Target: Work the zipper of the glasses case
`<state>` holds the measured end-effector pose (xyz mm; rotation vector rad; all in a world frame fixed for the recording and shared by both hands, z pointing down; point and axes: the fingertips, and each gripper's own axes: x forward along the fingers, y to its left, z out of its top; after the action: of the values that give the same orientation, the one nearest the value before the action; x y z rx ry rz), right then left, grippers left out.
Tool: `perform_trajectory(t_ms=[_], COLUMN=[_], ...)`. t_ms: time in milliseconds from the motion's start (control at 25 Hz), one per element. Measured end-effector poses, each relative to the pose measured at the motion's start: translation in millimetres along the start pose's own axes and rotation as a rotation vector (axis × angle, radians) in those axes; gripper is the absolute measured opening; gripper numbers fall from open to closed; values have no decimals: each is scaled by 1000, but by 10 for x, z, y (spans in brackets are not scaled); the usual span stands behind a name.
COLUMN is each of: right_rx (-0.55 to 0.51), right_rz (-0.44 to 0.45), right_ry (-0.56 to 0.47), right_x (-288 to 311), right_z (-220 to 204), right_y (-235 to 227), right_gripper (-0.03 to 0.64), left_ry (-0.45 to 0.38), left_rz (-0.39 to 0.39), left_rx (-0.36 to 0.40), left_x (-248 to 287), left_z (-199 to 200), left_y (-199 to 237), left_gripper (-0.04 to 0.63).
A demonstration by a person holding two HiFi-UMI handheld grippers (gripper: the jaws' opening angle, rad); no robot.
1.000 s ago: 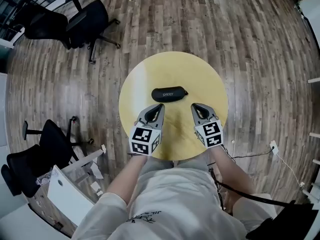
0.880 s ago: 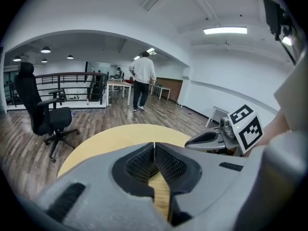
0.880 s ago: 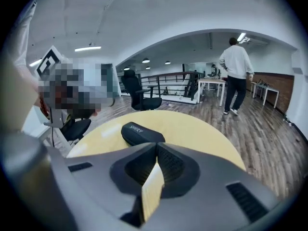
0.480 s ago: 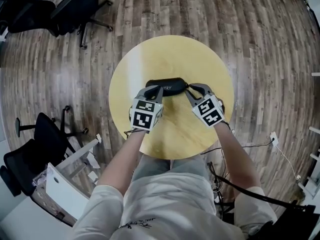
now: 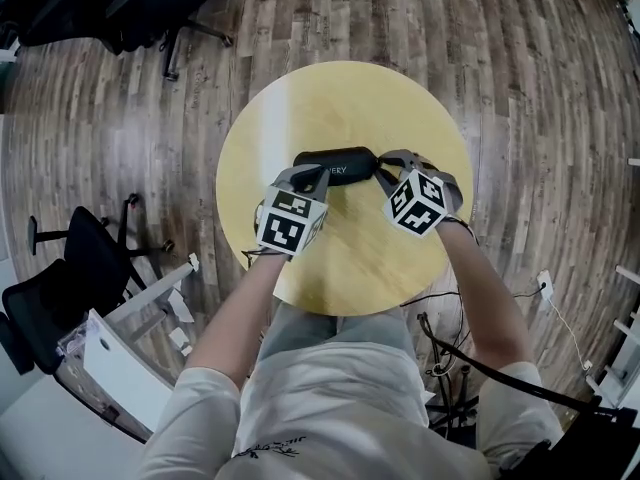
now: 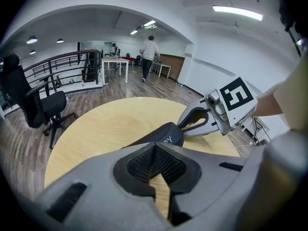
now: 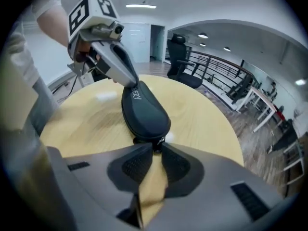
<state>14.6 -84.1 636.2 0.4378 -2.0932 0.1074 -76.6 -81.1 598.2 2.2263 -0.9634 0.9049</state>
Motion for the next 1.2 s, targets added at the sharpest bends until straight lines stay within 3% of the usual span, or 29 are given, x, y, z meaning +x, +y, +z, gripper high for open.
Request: perform_trajectory(t_ms=[120,480,720,840,1200], right_rx=[-72,-71,-133,-106,16], right_rz=[16,114,153,162,174], right_ry=[48,139,193,192,147], right_x=[35,-17,-75,-94,-159], right_z=[-6,-33,-69,-74,-101], right_y=[-33,-36,-24,45,392], right_gripper=[41,8,0,0,0], left_ry=[9,24,30,24,7], left_rz=[2,8,17,21,33], left_rx=[0,2,-4,-33,-21], left_x=[19,37,42,30,18], left_z=[-2,11,-8,-12,-24], left_y=[8,-3,-9,0,4], left_gripper=[6,6,6,6,6])
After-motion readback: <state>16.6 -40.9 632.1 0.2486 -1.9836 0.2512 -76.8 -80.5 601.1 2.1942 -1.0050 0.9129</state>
